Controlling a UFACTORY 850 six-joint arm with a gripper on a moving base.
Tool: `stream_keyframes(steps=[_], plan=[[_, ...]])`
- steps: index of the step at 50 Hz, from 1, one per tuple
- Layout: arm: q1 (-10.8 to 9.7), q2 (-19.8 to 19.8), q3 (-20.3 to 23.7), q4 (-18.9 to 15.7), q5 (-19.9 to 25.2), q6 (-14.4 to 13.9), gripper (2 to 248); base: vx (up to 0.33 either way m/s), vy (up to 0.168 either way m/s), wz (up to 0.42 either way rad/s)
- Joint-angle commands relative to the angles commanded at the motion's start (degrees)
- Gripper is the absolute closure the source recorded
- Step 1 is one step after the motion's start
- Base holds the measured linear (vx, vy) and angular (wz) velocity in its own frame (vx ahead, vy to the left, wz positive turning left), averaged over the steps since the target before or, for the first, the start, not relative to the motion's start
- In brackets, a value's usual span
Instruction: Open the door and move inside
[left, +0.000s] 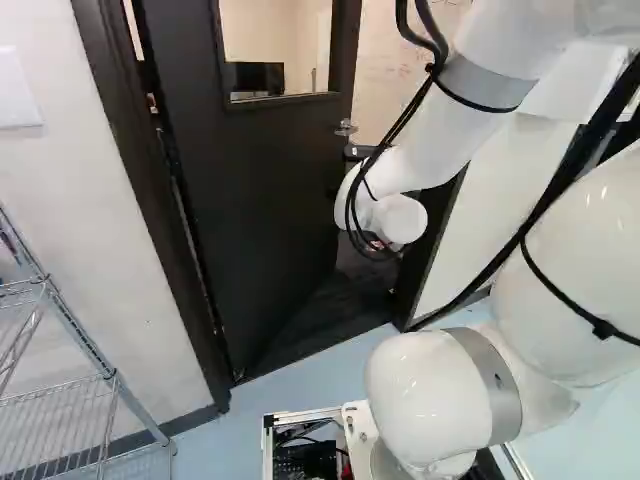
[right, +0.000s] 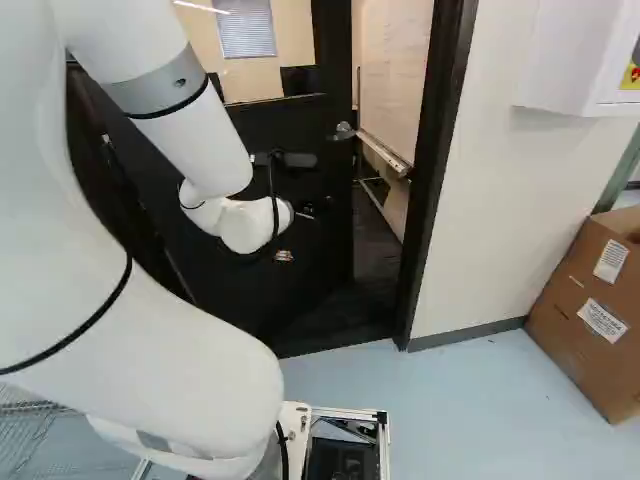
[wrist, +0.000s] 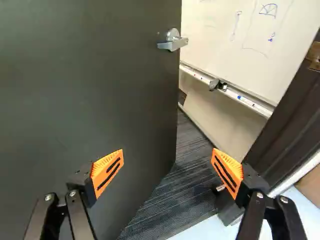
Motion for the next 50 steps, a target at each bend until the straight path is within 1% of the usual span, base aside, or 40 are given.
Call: stream_keyframes(steps=[23, 50], plan=[[0.0, 0.0, 0.0, 0.0, 0.0, 0.0, 3, 0.039, 0.058, 0.283], [0.0, 0.0, 0.0, 0.0, 0.0, 0.0, 3, 0.037, -0.001, -0.023]])
